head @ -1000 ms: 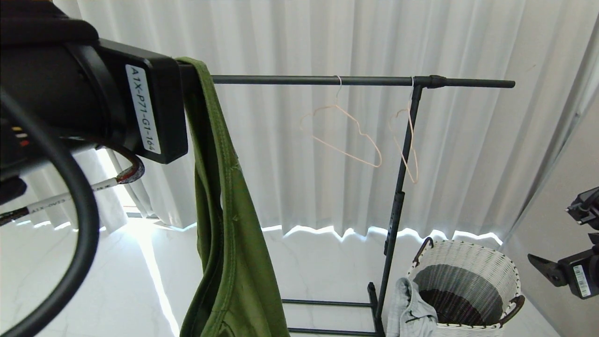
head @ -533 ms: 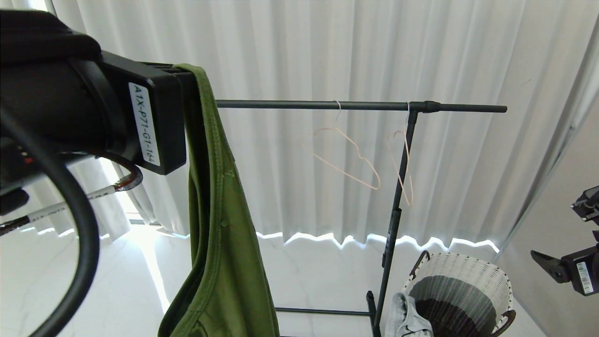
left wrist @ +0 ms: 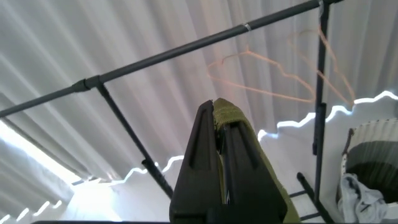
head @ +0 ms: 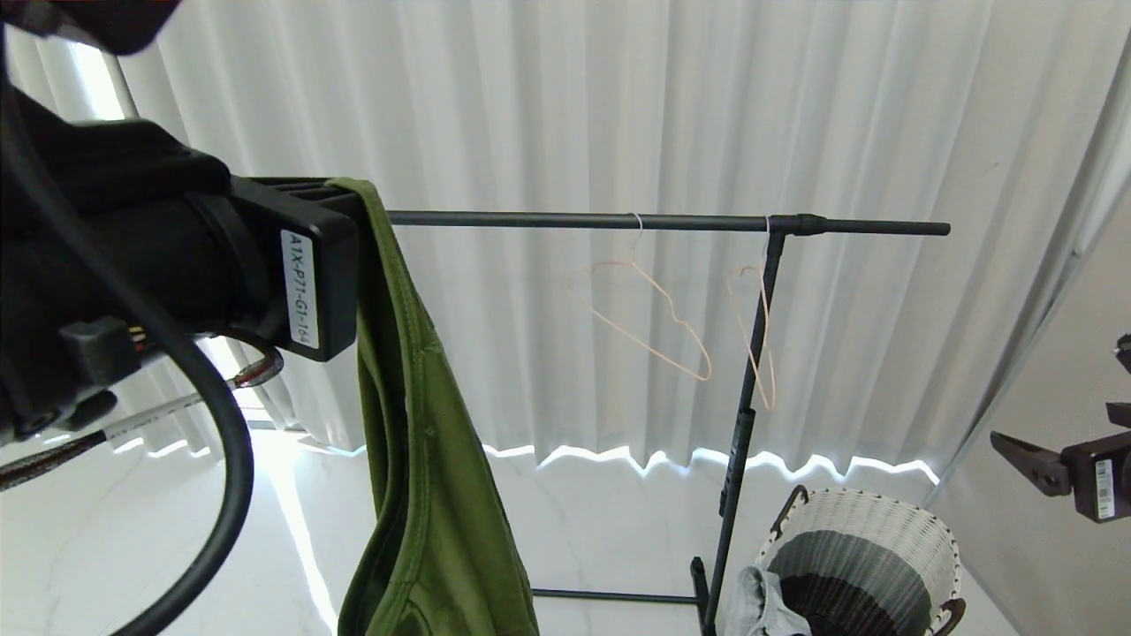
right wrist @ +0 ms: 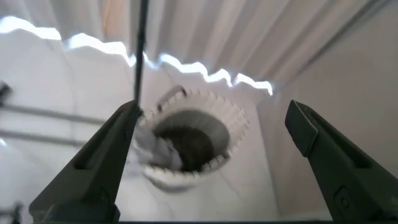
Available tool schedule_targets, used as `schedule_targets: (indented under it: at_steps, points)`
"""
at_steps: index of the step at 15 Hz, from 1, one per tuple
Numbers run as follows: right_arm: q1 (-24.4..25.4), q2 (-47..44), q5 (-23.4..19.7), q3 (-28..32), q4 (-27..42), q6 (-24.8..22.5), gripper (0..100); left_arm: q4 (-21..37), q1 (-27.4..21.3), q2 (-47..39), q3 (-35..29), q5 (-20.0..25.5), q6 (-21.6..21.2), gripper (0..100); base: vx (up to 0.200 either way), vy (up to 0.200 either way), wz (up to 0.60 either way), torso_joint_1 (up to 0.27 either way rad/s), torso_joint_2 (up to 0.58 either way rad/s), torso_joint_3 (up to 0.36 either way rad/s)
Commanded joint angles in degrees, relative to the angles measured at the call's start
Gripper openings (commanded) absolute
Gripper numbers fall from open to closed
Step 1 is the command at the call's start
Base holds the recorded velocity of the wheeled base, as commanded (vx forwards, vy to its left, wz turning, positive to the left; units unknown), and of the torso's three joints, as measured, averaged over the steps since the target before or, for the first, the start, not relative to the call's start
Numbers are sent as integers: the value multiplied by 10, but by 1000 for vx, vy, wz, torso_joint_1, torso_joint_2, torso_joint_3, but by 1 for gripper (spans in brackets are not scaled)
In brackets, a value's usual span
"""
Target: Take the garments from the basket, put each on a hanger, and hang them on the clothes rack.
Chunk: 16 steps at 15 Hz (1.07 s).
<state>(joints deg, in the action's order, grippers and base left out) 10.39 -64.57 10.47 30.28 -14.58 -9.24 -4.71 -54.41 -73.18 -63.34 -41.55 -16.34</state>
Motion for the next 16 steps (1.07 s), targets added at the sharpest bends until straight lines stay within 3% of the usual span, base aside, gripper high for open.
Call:
schedule_targets:
  at_steps: [1, 4, 16]
  points:
    - [-27, -2, -37, 19, -9, 12, 100, 0, 33, 0, 28, 2, 26, 0, 0, 0, 0, 0, 0, 0]
    - [-41, -1, -47, 30, -10, 13, 100, 0, 35, -7, 32, 2, 76, 0, 0, 0, 0, 0, 0, 0]
    - [-40, -2, -47, 30, -10, 13, 100, 0, 35, -5, 47, 2, 76, 0, 200, 0, 0, 5, 2, 4]
